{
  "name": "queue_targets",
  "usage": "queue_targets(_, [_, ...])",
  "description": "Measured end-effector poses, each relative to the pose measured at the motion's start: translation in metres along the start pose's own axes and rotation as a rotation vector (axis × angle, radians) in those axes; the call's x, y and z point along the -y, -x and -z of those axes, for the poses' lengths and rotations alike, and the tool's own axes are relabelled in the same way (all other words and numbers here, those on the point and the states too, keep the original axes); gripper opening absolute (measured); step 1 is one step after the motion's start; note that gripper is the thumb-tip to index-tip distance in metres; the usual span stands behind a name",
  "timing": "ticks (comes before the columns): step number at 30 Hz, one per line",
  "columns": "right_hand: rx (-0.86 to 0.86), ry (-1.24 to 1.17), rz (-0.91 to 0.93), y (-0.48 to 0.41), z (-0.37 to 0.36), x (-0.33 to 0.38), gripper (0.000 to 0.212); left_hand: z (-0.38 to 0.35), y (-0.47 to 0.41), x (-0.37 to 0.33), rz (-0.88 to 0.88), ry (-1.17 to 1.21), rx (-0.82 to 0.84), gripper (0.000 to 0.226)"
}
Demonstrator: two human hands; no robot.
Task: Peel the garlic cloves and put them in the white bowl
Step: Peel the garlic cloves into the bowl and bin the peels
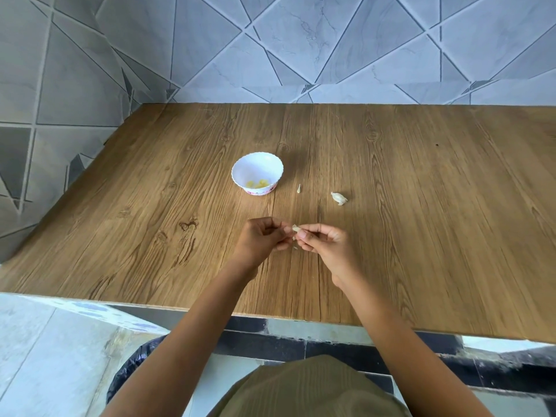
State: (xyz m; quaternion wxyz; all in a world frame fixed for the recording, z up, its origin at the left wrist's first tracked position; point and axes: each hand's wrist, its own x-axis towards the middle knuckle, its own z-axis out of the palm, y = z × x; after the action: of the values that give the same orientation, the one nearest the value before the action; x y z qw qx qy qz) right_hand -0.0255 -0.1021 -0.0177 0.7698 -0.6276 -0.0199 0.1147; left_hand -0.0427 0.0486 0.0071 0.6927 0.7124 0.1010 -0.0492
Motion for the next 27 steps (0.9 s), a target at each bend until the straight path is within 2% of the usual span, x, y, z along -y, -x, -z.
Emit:
queue_targets(5, [-0.023,0.087,0.06,0.0,0.0,-0.002,0.014,-0.003,-0.002,-0.003,-0.195,-0.487,-0.072,0.01])
queue_targets(7, [-0.016,0.115,0.054,0.0,0.0,-0.002,0.013,-0.004,-0.003,-0.003,-0.248,-0.546,-0.073,0.011])
queue_targets(9, [-0.01,0.076,-0.028,-0.001,0.002,-0.001,0.01,-0.006,-0.003,-0.003,-0.21,-0.495,-0.048,0.013])
queue_targets(13, [0.072,-0.137,-0.3,-0.003,0.006,0.005,0.006,-0.006,0.0,-0.002,-0.066,-0.232,0.043,0.016])
queue_targets(15, [0.076,-0.226,-0.353,-0.003,0.006,0.005,0.008,-0.008,0.002,-0.004,-0.045,-0.16,0.049,0.018])
queue_targets(17, [0.019,-0.17,-0.295,-0.001,0.005,0.003,0.012,-0.011,0.001,-0.004,-0.059,-0.247,-0.001,0.018])
queue_targets(21, [-0.048,0.007,-0.052,0.002,0.007,0.0,0.012,-0.011,-0.003,-0.001,-0.075,-0.422,-0.067,0.019])
queue_targets(24, [-0.051,0.024,-0.003,0.002,0.009,0.001,0.014,-0.003,-0.007,0.003,-0.163,-0.651,-0.151,0.018])
queue_targets(27, [-0.046,0.025,0.004,0.003,0.01,0.002,0.015,0.0,-0.006,0.004,-0.24,-0.858,-0.115,0.018])
